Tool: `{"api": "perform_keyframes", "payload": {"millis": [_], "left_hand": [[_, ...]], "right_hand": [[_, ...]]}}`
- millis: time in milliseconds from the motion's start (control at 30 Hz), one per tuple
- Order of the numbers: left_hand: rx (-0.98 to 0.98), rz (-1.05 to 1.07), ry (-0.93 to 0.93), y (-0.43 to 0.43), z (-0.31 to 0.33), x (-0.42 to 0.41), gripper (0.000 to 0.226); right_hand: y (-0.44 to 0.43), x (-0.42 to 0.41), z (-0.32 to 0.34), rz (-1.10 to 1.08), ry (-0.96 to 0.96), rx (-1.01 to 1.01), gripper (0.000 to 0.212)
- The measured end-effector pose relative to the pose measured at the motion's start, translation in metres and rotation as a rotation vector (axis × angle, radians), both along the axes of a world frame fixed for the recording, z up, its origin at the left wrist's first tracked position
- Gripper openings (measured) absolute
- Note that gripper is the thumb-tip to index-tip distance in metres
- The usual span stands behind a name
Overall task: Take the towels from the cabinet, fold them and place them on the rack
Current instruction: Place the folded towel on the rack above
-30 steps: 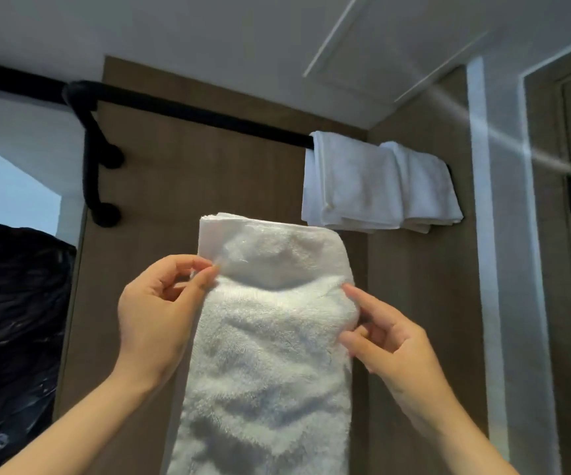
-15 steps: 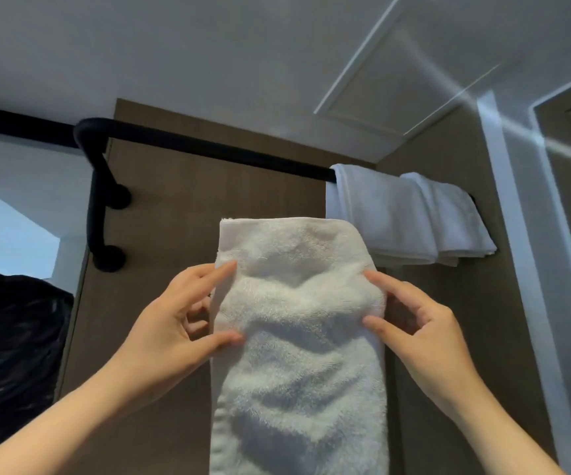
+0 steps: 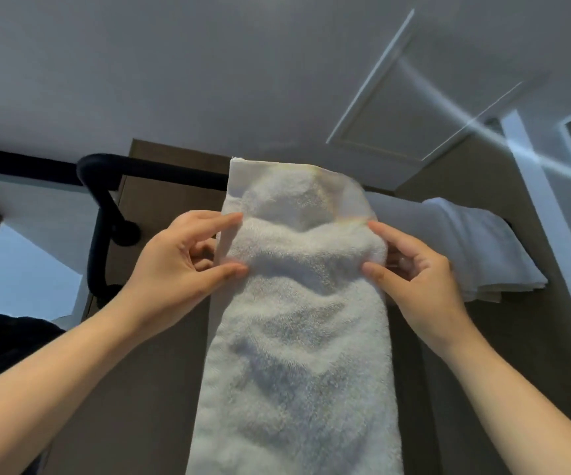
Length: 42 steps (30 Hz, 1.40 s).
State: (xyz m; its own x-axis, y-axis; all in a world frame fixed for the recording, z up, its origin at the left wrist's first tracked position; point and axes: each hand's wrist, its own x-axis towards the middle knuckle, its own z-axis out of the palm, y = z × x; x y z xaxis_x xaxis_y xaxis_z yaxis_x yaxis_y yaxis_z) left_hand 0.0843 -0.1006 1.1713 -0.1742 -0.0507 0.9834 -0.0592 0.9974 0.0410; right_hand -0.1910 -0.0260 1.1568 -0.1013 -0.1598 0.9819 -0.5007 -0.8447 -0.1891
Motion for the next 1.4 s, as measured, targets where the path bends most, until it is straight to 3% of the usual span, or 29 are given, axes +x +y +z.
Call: {"api": "perform_keyframes", "payload": {"millis": [333, 600, 767, 900, 1067, 1233, 1300, 1400], "left_hand": [[-0.093, 0.290, 0.085, -0.015, 0.083, -0.027, 0.062], [0.019, 0.308, 0.218, -0.031, 0.158, -0.037, 0.045], [0.069, 0.388, 0.244, -0.048, 0.178, -0.036, 0.043], [0.055, 0.542, 0.197, -0.052, 0.190, -0.034, 0.026], [0.010, 0.693, 0.082, -0.052, 0.186, -0.042, 0.016], [-0.067, 0.913, -0.003, -0.040, 0.168, -0.048, 0.045], [-0.136, 0.949, -0.009, -0.034, 0.155, -0.047, 0.042], [-0.212, 0.840, 0.083, -0.029, 0.130, -0.041, 0.029]], "right_hand": [[-0.045, -0.025, 0.090, 0.013, 0.057, -0.100, 0.051], [-0.073, -0.027, 0.164, -0.101, 0.063, -0.163, 0.049], [-0.097, -0.015, 0.193, -0.299, 0.010, -0.213, 0.027], [-0.106, -0.012, 0.204, -0.545, 0.083, -0.098, 0.004], [-0.099, -0.019, 0.190, -0.648, 0.255, -0.030, 0.058], [-0.090, -0.021, 0.172, -0.744, 0.430, 0.035, 0.053], [-0.087, -0.018, 0.169, -0.795, 0.436, 0.036, 0.056], [-0.087, -0.015, 0.165, -0.835, 0.432, 0.009, 0.054]]}}
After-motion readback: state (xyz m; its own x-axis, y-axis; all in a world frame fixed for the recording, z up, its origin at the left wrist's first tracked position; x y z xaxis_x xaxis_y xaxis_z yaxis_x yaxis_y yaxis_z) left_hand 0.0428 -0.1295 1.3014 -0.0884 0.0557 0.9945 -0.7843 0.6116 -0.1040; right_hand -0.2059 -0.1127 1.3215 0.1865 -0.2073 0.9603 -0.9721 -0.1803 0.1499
